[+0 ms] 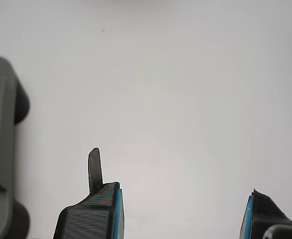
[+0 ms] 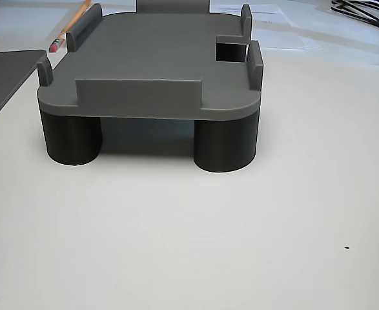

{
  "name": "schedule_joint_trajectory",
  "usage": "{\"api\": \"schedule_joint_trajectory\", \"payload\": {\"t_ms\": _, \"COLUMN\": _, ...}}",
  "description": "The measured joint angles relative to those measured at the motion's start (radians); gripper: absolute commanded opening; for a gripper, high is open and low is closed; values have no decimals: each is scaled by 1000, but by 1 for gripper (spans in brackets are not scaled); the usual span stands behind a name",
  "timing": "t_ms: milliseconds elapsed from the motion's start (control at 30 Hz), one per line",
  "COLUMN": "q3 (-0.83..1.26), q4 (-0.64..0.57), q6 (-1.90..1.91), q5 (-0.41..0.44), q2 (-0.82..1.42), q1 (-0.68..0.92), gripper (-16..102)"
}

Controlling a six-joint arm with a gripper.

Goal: Move top rectangular frame to the holder.

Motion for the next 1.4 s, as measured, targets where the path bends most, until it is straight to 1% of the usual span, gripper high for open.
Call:
{"api": "schedule_joint_trajectory", "payload": {"t_ms": 733, "q3": 0, "q4": 0, "q6": -2, "q5": 0, "q2": 0, "q1": 0, "gripper": 100}}
{"api": "schedule_joint_trajectory", "payload": {"t_ms": 833, "q3": -5, "q4": -5, "q6": -20, "q5": -20, "q2": -21, "q1": 0, "gripper": 100}}
{"api": "schedule_joint_trajectory", "payload": {"t_ms": 933, "q3": -77, "q4": -5, "q6": -60, "q5": -44, "q2": -57, "q1": 0, "gripper": 100}}
{"api": "schedule_joint_trajectory", "payload": {"t_ms": 1067, "q3": -190, "q4": -8, "q6": -97, "q5": -51, "q2": -120, "q1": 3, "gripper": 100}}
{"api": "schedule_joint_trajectory", "payload": {"t_ms": 1133, "q3": -225, "q4": -34, "q6": -129, "q5": -38, "q2": -158, "q1": 32, "gripper": 100}}
{"api": "schedule_joint_trajectory", "payload": {"t_ms": 1267, "q3": -258, "q4": -89, "q6": -225, "q5": 49, "q2": -222, "q1": 169, "gripper": 100}}
{"api": "schedule_joint_trajectory", "payload": {"t_ms": 1300, "q3": -258, "q4": -103, "q6": -258, "q5": 63, "q2": -235, "q1": 209, "gripper": 99}}
{"api": "schedule_joint_trajectory", "payload": {"t_ms": 1333, "q3": -265, "q4": -117, "q6": -293, "q5": 67, "q2": -247, "q1": 245, "gripper": 86}}
{"api": "schedule_joint_trajectory", "payload": {"t_ms": 1400, "q3": -298, "q4": -123, "q6": -373, "q5": 66, "q2": -285, "q1": 321, "gripper": 85}}
